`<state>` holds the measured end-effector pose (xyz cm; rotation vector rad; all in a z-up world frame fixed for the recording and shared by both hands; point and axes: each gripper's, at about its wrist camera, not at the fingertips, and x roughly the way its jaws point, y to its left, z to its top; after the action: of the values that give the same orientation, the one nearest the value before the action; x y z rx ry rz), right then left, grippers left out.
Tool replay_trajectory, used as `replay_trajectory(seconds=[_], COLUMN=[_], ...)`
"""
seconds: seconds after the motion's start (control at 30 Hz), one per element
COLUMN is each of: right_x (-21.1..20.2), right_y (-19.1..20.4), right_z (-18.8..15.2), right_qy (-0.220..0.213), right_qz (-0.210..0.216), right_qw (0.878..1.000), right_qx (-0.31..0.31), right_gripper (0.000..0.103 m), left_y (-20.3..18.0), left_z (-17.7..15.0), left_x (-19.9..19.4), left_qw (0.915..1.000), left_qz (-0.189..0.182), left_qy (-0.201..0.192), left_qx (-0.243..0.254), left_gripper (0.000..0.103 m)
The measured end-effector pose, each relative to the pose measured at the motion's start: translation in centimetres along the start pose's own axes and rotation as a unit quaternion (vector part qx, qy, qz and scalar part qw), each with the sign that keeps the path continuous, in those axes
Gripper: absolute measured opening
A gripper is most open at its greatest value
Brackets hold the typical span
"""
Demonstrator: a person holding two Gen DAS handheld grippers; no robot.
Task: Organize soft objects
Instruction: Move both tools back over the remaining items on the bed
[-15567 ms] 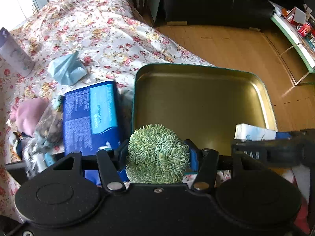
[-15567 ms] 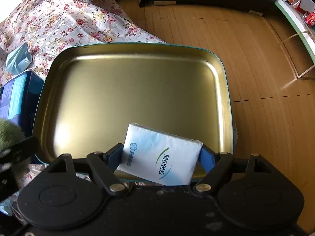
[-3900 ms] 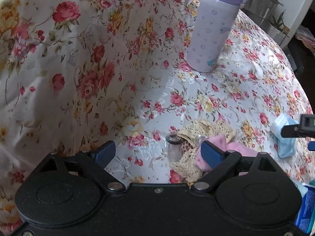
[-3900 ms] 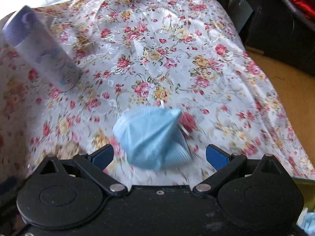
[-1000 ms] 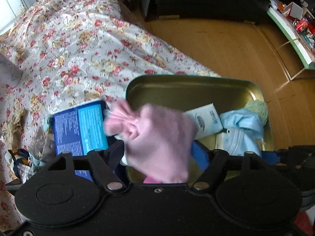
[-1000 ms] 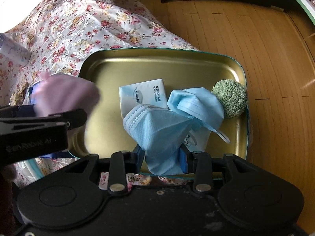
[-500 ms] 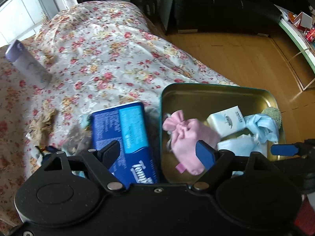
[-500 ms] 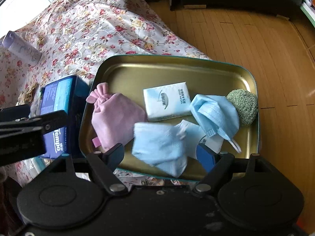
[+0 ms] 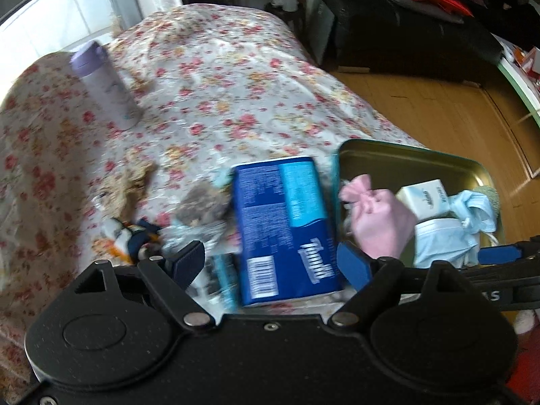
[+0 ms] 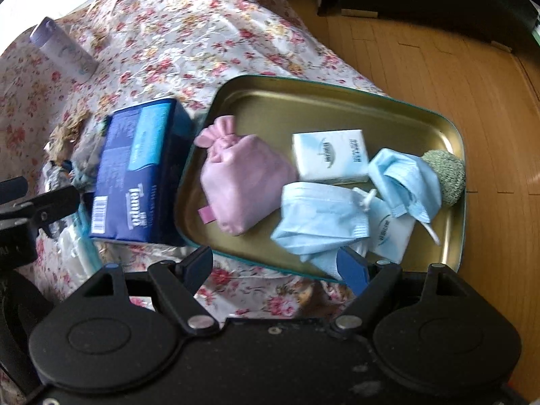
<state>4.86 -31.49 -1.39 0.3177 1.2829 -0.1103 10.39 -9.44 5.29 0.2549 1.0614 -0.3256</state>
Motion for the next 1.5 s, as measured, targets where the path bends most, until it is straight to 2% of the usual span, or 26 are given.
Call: replay_trajectory(seconds=[0.27,0.5,0.77,1.0,1.17,1.23,1.3,1.4,1.5], right_x=[-1.1,-1.7,-0.8,0.4,0.6,0.8,1.2,2.3,3.7], right_y=[4.5,10.0,15.7,18.3,19.8,20.3,20.8,21.4,22.1], right_z=[-0.2,0.0,0.2,1.5,3.8,4.9,6.1,7.8,9.0], right_qy=[-0.003,-0.007,0.0,0.003,-0.009,-0.015,-0.023,-0.027,-0.018], right_qz=[0.008,0.019,0.034,0.036,0.031,0.023,0.006,-0.014,-0.029], right_qw=[0.999,0.996,0.992,0.992,0.994,0.995,0.995,0.996,0.996], right_qx=[-0.04,-0.086,-0.122,-0.121,-0.104,-0.098,-0.092,-0.084,-0.085], right_gripper=[0.082,0.086,0.086,0.086,0.086,0.087,0.087,0.087,0.087], left_y=[6.9,14.4,19.9,21.8,21.4,20.9,20.8,20.8,20.8], left_z=[-1.7,-2.5,-3.4,-3.4,-3.2,-3.2,-3.2,-3.2,-3.3], left_x=[-0.8,-0.4,2.6,6.4,8.3,9.8,10.6,10.6,10.9], left_qw=[0.9977,0.9876,0.9786,0.9801,0.982,0.9815,0.9833,0.9868,0.9872], left_qz=[0.034,0.085,0.094,0.09,0.119,0.138,0.132,0.104,0.103], left_qy=[-0.009,-0.015,0.005,0.016,-0.003,0.015,0.027,0.022,0.023], left_qx=[-0.057,-0.131,-0.183,-0.176,-0.147,-0.132,-0.122,-0.122,-0.12], left_gripper=[0.084,0.084,0.084,0.084,0.085,0.084,0.084,0.085,0.085])
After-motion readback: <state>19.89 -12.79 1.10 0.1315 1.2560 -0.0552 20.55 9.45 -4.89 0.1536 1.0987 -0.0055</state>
